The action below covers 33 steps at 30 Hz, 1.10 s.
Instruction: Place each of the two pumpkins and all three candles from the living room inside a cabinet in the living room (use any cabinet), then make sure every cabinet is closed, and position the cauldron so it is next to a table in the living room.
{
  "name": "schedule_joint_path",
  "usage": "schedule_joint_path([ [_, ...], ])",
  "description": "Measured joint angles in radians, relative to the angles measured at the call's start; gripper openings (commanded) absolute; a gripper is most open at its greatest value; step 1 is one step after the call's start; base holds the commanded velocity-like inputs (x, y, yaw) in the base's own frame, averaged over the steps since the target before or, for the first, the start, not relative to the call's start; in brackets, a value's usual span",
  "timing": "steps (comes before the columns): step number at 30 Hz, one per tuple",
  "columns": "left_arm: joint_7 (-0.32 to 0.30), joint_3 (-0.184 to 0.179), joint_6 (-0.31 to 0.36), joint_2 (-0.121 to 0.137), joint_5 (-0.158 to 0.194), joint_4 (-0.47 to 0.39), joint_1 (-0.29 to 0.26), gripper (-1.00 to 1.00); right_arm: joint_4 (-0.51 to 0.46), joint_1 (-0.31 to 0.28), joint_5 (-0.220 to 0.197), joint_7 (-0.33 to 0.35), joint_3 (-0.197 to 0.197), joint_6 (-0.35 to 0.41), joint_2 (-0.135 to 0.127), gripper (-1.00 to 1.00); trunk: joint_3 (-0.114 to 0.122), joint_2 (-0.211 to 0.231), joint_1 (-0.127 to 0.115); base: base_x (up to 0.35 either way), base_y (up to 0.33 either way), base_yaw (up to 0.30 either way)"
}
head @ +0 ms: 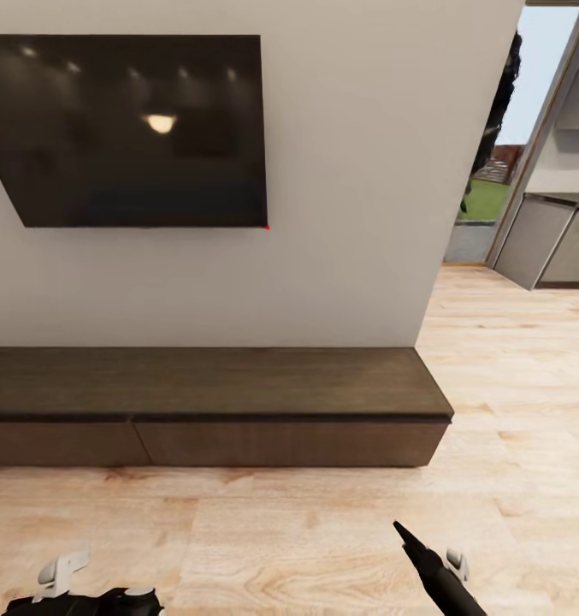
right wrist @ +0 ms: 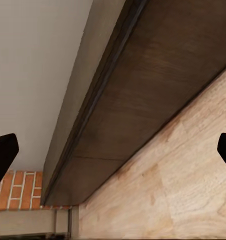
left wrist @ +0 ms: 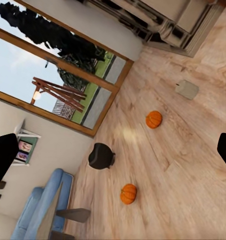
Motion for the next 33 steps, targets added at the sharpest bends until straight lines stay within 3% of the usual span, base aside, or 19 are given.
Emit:
schedule_joint_path([
  [11, 0.000, -0.003, -0.027, -0.001, -0.002, 0.003, 0.022, 1.00, 0.020, 0.000, 0.004, 0.029, -0.008, 0.023, -0.003, 1.00, -0.034, -0.077, 0.042, 0.000, 0.000, 0.000],
  [16, 0.000, -0.003, -0.035, -0.001, -0.006, 0.007, 0.022, 1.00, 0.017, 0.000, 0.003, -0.039, -0.008, 0.022, -0.002, 1.00, -0.050, -0.112, 0.061, 0.000, 0.000, 0.000],
  [21, 0.000, -0.004, -0.037, -0.001, -0.006, 0.016, 0.022, 1.00, 0.023, 0.000, -0.003, -0.061, -0.017, 0.029, -0.004, 1.00, -0.066, -0.147, 0.081, 0.000, 0.000, 0.000],
  [25, 0.000, -0.004, -0.052, -0.001, -0.006, 0.019, 0.022, 1.00, 0.029, 0.002, -0.044, 0.006, -0.080, 0.038, -0.007, 1.00, -0.078, -0.175, 0.096, 0.000, 0.000, 0.000],
  [33, 0.000, -0.004, -0.061, -0.001, -0.006, 0.020, 0.024, 1.00, 0.028, 0.016, -0.058, 0.061, -0.097, 0.066, -0.009, 1.00, -0.103, -0.231, 0.127, 0.000, 0.000, 0.000],
])
